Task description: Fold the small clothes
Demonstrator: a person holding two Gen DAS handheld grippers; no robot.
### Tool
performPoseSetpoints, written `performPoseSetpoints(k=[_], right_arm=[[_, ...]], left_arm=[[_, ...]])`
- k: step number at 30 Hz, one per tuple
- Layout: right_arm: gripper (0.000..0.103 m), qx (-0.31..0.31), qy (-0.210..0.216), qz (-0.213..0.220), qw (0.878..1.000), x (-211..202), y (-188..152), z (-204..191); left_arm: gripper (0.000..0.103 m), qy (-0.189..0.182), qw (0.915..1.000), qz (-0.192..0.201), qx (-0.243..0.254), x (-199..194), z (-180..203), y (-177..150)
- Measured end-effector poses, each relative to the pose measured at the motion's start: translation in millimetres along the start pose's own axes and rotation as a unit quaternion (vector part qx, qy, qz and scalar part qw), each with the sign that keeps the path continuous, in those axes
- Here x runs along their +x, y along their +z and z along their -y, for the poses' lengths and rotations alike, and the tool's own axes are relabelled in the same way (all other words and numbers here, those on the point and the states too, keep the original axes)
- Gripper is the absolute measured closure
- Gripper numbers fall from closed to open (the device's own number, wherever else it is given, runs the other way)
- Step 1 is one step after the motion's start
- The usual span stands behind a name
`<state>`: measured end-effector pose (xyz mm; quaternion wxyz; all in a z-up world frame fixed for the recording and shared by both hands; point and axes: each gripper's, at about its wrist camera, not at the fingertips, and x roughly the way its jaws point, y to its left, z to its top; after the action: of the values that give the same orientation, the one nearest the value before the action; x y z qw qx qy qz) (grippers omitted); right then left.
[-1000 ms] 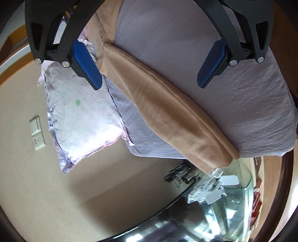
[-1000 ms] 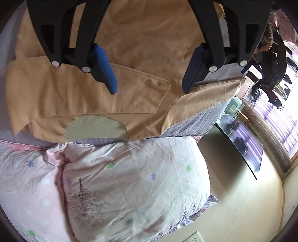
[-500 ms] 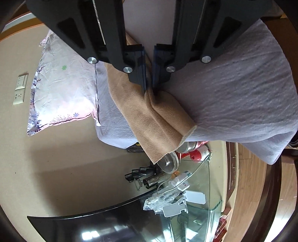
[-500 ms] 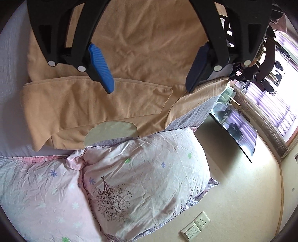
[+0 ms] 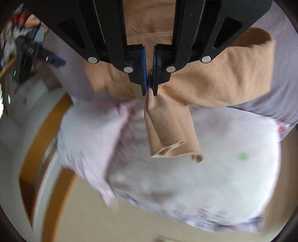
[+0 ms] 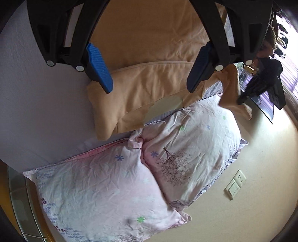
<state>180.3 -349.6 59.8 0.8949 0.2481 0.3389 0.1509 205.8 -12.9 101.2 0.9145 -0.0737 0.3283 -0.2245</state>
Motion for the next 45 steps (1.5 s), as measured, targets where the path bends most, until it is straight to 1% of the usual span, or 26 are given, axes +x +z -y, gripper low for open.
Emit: performPoseSetpoints(k=[2, 4, 6, 7, 9, 11, 12, 13, 15, 16, 19, 22, 23, 25, 27, 28, 31, 33, 34, 36, 37, 38, 39, 40, 42, 45], right_arm=[[0.022, 0.013, -0.015, -0.014, 1.000, 8, 2, 13], [0.022, 0.025, -0.031, -0.028, 0.999, 15, 3, 25], [0.022, 0.035, -0.035, -0.039, 0.998, 17, 4, 34], [0.022, 0.031, -0.037, -0.040, 0.998, 17, 5, 35], [0.022, 0.014, -0.048, -0.040, 0.998, 18, 10, 33], [0.029, 0.006, -0.041, -0.048, 0.998, 26, 15, 30], [0.038, 0.002, -0.031, -0.059, 0.998, 34, 17, 26], [0.047, -0.002, -0.026, -0.070, 0.997, 43, 19, 23], [0.055, -0.015, -0.033, -0.096, 0.995, 66, 22, 14], [0.059, -0.021, -0.042, -0.108, 0.993, 79, 23, 11], [0.063, -0.032, -0.060, -0.146, 0.987, 115, 20, 5], [0.073, -0.045, -0.074, -0.177, 0.980, 140, 10, 2], [0.073, -0.055, -0.077, -0.184, 0.978, 145, 5, 0], [0.099, -0.099, -0.090, -0.174, 0.975, 145, -2, -11], [0.100, -0.106, -0.086, -0.166, 0.977, 139, -3, -15], [0.100, -0.111, -0.092, -0.142, 0.979, 130, 3, -17], [0.100, -0.097, -0.119, -0.033, 0.988, 89, 30, -14], [0.100, -0.078, -0.152, -0.001, 0.985, 79, 44, -1], [0.098, -0.068, -0.166, -0.024, 0.983, 86, 45, 10], [0.094, -0.065, -0.188, -0.099, 0.975, 111, 40, 26], [0.092, -0.059, -0.199, -0.105, 0.973, 113, 38, 32], [0.090, -0.051, -0.200, -0.087, 0.975, 105, 38, 34], [0.077, -0.045, -0.194, -0.064, 0.978, 95, 40, 32], [0.058, -0.043, -0.176, -0.038, 0.983, 83, 42, 28], [0.051, -0.063, -0.131, -0.022, 0.989, 70, 42, 14], [0.049, -0.090, -0.117, -0.068, 0.987, 88, 33, 2]], left_arm=[[0.098, 0.003, 0.9928, -0.089, 0.080, 66, 55, -30], [0.098, 0.013, 0.9796, -0.146, 0.138, 103, 91, -65], [0.097, 0.040, 0.9723, -0.143, 0.180, 101, 105, -85], [0.094, 0.033, 0.9735, -0.133, 0.183, 89, 102, -86], [0.080, 0.005, 0.9809, -0.118, 0.155, 58, 83, -75], [0.038, 0.015, 0.9874, -0.078, 0.137, 25, 56, -64], [0.033, 0.038, 0.9888, -0.056, 0.133, 15, 43, -57], [0.032, 0.065, 0.9889, -0.039, 0.128, 5, 28, -53], [0.032, 0.121, 0.9872, -0.032, 0.100, -5, -7, -45], [0.032, 0.136, 0.9868, -0.036, 0.080, -7, -23, -44], [0.032, 0.149, 0.9874, -0.047, 0.028, -9, -61, -42], [0.032, 0.156, 0.9858, -0.060, 0.018, -7, -75, -50], [0.032, 0.155, 0.9857, -0.065, 0.018, -5, -76, -53], [0.032, 0.149, 0.9858, -0.076, 0.018, 4, -79, -54], [0.032, 0.146, 0.9851, -0.087, 0.022, 8, -78, -59], [0.032, 0.146, 0.9848, -0.091, 0.024, 11, -78, -61], [0.032, 0.140, 0.9844, -0.104, 0.027, 16, -78, -67], [0.032, 0.131, 0.9848, -0.111, 0.026, 18, -78, -70], [0.032, 0.132, 0.9843, -0.114, 0.028, 20, -77, -71], [0.032, 0.138, 0.9825, -0.119, 0.036, 23, -76, -73], [0.032, 0.138, 0.9825, -0.119, 0.037, 23, -76, -73], [0.032, 0.137, 0.9828, -0.118, 0.036, 23, -76, -73], [0.032, 0.135, 0.9834, -0.117, 0.033, 22, -77, -73], [0.032, 0.133, 0.9837, -0.117, 0.029, 22, -78, -73], [0.032, 0.133, 0.9836, -0.119, 0.027, 23, -80, -73], [0.030, 0.138, 0.9823, -0.122, 0.034, 26, -77, -74]])
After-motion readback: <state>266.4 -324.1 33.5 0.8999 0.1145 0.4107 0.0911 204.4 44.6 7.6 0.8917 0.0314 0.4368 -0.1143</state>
